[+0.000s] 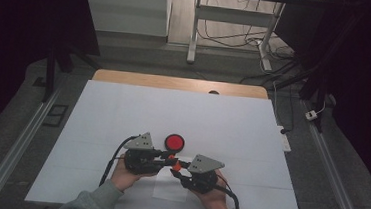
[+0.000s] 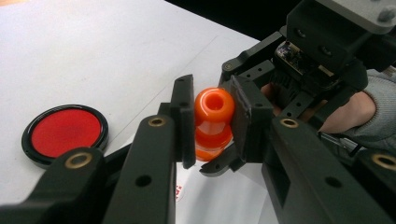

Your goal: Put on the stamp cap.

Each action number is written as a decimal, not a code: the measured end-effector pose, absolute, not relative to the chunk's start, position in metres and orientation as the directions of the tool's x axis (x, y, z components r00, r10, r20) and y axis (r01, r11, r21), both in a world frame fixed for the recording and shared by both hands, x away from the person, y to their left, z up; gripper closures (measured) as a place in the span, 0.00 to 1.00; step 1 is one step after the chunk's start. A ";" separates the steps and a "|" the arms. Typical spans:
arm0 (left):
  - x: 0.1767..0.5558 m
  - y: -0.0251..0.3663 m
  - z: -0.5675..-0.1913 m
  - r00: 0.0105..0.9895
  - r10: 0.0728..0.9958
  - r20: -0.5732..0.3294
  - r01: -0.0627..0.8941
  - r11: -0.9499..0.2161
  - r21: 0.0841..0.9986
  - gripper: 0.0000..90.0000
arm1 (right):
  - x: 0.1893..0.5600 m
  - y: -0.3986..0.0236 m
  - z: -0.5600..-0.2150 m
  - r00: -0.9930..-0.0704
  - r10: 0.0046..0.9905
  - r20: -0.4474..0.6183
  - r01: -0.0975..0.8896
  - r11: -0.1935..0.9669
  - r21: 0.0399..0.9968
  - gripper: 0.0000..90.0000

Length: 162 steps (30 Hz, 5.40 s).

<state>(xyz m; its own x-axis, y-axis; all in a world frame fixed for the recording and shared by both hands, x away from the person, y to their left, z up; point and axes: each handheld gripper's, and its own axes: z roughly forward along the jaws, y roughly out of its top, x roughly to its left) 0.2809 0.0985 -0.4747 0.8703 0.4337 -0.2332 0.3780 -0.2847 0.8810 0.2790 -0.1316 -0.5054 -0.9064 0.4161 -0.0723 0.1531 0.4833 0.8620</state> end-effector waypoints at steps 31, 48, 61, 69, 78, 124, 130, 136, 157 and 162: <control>0.282 0.088 -0.480 0.879 0.415 -0.236 0.377 -0.301 0.876 0.80 | 0.277 -0.130 -0.504 -0.908 0.414 -0.065 0.152 0.471 0.869 0.71; 0.282 0.090 -0.482 0.871 0.436 -0.227 0.381 -0.307 0.872 0.80 | 0.278 -0.132 -0.503 -0.905 0.422 -0.059 0.155 0.453 0.878 0.71; 0.283 0.092 -0.485 0.869 0.426 -0.251 0.393 -0.286 0.874 0.80 | 0.278 -0.133 -0.502 -0.901 0.431 -0.046 0.167 0.444 0.880 0.71; 0.283 0.092 -0.485 0.870 0.422 -0.255 0.396 -0.288 0.872 0.81 | 0.277 -0.132 -0.501 -0.903 0.428 -0.034 0.176 0.440 0.880 0.72; 0.282 0.092 -0.487 0.869 0.423 -0.258 0.396 -0.281 0.874 0.81 | 0.275 -0.130 -0.498 -0.900 0.426 -0.090 0.144 0.486 0.862 0.72; 0.279 0.087 -0.491 0.868 0.445 -0.222 0.373 -0.287 0.882 0.81 | 0.278 -0.133 -0.499 -0.907 0.411 -0.091 0.143 0.505 0.851 0.68; 0.279 0.089 -0.489 0.866 0.445 -0.226 0.374 -0.277 0.885 0.81 | 0.279 -0.134 -0.499 -0.905 0.417 -0.085 0.149 0.498 0.854 0.62; 0.280 0.092 -0.488 0.862 0.451 -0.232 0.378 -0.265 0.887 0.81 | 0.279 -0.136 -0.500 -0.905 0.416 -0.086 0.149 0.500 0.853 0.60; 0.287 0.103 -0.480 0.868 0.430 -0.247 0.375 -0.244 0.894 0.81 | 0.288 -0.197 -0.500 -0.832 0.550 -0.074 0.228 0.460 0.858 0.51; 0.288 0.104 -0.480 0.876 0.410 -0.253 0.375 -0.252 0.892 0.81 | 0.285 -0.213 -0.499 -0.813 0.576 -0.085 0.234 0.457 0.858 0.50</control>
